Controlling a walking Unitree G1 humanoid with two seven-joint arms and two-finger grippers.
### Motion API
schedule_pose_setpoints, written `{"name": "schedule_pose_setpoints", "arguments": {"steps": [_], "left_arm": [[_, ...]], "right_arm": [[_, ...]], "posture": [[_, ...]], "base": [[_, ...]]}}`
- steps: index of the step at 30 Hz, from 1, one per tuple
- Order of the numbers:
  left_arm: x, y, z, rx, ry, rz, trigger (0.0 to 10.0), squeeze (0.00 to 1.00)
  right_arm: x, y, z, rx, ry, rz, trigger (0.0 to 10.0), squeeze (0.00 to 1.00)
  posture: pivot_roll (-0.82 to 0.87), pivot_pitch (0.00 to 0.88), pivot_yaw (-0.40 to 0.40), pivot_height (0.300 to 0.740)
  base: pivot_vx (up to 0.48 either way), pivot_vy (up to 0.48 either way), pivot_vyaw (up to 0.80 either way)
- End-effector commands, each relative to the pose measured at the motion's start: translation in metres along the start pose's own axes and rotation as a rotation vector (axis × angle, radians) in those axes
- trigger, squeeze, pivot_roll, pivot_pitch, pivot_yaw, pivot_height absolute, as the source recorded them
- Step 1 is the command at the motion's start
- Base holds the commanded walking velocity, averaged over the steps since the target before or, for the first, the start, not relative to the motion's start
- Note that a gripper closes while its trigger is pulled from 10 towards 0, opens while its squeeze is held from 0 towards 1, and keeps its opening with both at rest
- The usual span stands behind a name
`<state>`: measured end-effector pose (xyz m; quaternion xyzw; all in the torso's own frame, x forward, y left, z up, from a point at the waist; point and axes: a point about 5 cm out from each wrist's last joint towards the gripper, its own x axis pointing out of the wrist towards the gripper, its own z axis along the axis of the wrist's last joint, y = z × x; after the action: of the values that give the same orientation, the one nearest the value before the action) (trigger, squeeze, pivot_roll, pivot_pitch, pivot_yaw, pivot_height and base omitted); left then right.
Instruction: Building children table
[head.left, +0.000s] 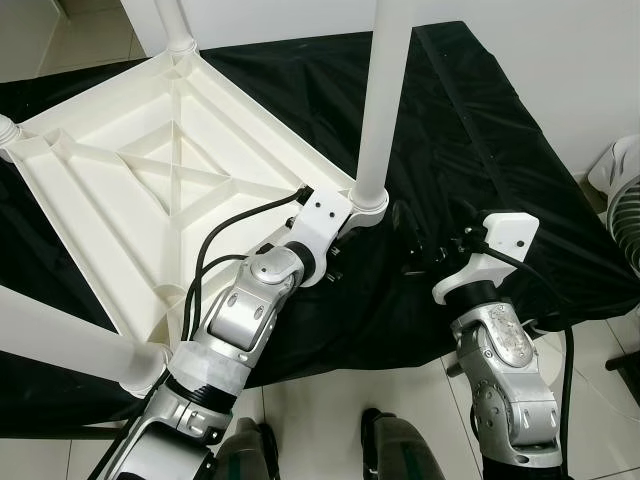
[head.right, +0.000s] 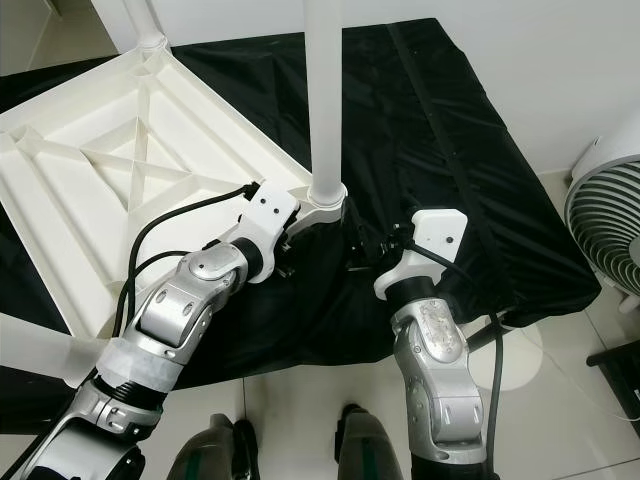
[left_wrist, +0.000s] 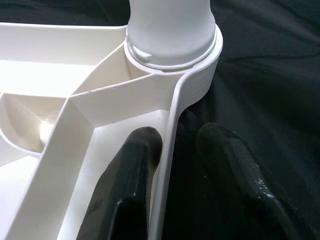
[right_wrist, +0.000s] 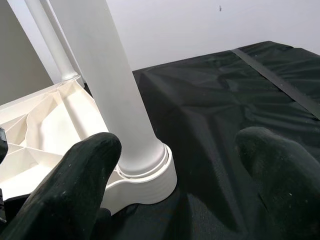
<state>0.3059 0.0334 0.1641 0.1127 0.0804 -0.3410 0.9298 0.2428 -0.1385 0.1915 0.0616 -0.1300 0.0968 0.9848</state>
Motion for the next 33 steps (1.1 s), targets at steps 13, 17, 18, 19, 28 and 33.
{"name": "schedule_pose_setpoints", "arguments": {"steps": [13,17,18,19,28,33], "left_arm": [[0.005,0.009,-0.01,0.0,0.04,0.161,10.0,0.0],[0.011,0.009,-0.007,-0.005,0.035,0.168,10.0,0.0],[0.011,0.009,-0.007,-0.005,0.035,0.168,10.0,0.0],[0.012,0.01,-0.007,-0.005,0.033,0.173,10.0,0.0],[0.018,0.015,-0.007,-0.018,0.032,0.226,0.0,0.0],[0.017,0.021,-0.008,-0.034,0.032,0.271,0.0,0.0]], "right_arm": [[0.0,0.004,0.001,0.009,0.004,0.028,10.0,0.0],[0.0,0.005,0.002,0.01,0.006,0.028,10.0,0.0],[0.0,0.005,0.002,0.01,0.006,0.028,10.0,0.0],[0.0,0.005,0.002,0.01,0.007,0.027,10.0,0.0],[-0.002,0.003,0.002,0.006,0.009,0.008,10.0,0.0],[-0.003,0.002,0.002,0.007,0.006,-0.005,10.0,0.0]], "posture": [[-0.15,0.15,0.069,0.74],[-0.15,0.152,0.072,0.74],[-0.15,0.152,0.072,0.74],[-0.16,0.155,0.074,0.74],[-0.16,0.164,0.084,0.74],[-0.16,0.166,0.085,0.74]], "base": [[0.0,0.0,0.0],[0.0,0.0,0.0],[0.0,0.0,0.0],[0.0,0.0,0.0],[0.0,0.0,0.0],[0.0,0.0,0.0]]}}
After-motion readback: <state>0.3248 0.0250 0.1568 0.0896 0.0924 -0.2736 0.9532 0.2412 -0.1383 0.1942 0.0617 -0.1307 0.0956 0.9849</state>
